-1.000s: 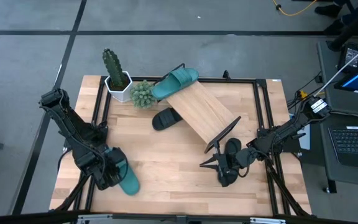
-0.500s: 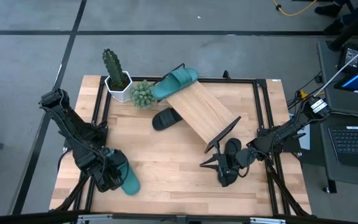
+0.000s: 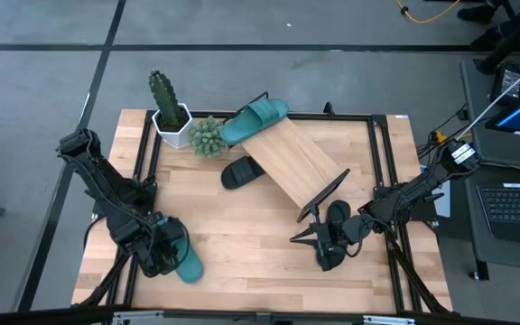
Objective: Pick and place slides into the shelf
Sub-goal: Put the green slides on the shelf
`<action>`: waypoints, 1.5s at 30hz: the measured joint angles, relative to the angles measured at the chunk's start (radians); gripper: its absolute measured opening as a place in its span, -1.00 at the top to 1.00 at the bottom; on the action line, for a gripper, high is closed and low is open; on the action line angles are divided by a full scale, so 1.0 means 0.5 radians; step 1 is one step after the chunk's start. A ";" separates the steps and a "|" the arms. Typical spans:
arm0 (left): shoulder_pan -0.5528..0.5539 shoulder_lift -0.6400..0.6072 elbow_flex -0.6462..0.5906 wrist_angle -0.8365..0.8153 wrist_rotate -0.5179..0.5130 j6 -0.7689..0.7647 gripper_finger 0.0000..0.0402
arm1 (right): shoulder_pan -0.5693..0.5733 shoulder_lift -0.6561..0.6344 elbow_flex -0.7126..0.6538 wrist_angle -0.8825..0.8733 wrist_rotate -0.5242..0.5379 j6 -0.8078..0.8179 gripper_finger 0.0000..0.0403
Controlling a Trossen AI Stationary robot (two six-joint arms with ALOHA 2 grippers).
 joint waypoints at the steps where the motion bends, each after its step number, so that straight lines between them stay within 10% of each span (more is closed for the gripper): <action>1: 0.015 0.000 0.000 0.009 0.034 -0.027 0.17 | 0.000 0.000 0.000 0.001 0.000 -0.001 0.91; 13: 0.032 0.072 0.233 -0.073 0.096 -0.191 0.17 | 0.000 0.000 0.000 -0.017 -0.001 -0.004 0.91; 23: 0.019 0.630 0.776 -0.583 0.352 -0.235 0.17 | 0.001 -0.001 0.000 -0.043 -0.001 -0.005 0.91; 31: -0.024 1.005 1.297 -1.071 0.161 -0.349 0.17 | 0.001 -0.001 0.000 -0.113 -0.001 -0.001 0.91; 45: -0.005 1.192 1.313 -1.133 0.192 -0.321 0.17 | 0.001 -0.001 0.000 -0.122 -0.002 0.036 0.91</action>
